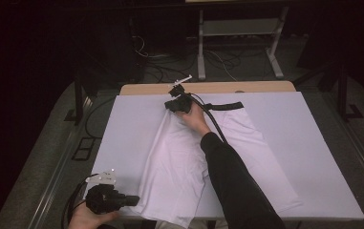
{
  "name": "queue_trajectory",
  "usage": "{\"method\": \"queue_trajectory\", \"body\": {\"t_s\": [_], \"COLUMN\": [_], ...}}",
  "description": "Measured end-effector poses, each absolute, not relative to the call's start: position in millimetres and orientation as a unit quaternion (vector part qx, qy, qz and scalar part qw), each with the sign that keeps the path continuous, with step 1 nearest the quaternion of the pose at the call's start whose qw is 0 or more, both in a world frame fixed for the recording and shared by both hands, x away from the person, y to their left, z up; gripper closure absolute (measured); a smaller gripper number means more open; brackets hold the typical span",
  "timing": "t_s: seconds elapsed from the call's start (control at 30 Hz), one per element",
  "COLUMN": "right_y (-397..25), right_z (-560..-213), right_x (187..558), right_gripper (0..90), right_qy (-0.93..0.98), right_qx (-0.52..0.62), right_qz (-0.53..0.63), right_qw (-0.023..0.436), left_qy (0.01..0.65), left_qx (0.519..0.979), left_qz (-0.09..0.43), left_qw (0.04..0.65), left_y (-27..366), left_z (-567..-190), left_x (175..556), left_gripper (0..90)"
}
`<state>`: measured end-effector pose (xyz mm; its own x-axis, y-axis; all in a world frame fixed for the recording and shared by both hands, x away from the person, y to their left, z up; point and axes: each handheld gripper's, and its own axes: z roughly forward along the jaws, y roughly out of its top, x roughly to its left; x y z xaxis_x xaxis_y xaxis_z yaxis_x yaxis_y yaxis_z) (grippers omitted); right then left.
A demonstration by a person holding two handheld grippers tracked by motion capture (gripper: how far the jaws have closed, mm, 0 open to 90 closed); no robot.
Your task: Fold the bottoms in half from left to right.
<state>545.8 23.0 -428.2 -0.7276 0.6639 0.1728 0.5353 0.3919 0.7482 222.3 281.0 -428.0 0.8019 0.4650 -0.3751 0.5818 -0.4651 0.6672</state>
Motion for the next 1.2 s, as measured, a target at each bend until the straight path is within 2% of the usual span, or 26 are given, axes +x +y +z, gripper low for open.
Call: {"method": "queue_trajectory", "body": {"t_s": [0.4,1.2], "right_y": [10.7,-23.2], "right_z": [-413.8,-395.7], "right_x": [544.7,540.0], "right_gripper": [85.8,85.8], "right_qy": [0.828,0.819], "right_qx": [0.358,0.362], "right_qz": [0.423,0.436], "right_qw": [0.083,0.092], "left_qy": [0.27,0.186], "left_qx": [0.851,0.864], "left_qz": [-0.078,-0.097], "left_qw": [0.444,0.457], "left_y": [262.3,205.1], "left_z": [-409.9,-386.6], "left_x": [221.7,234.4], "left_gripper": [89.1,89.1]}}
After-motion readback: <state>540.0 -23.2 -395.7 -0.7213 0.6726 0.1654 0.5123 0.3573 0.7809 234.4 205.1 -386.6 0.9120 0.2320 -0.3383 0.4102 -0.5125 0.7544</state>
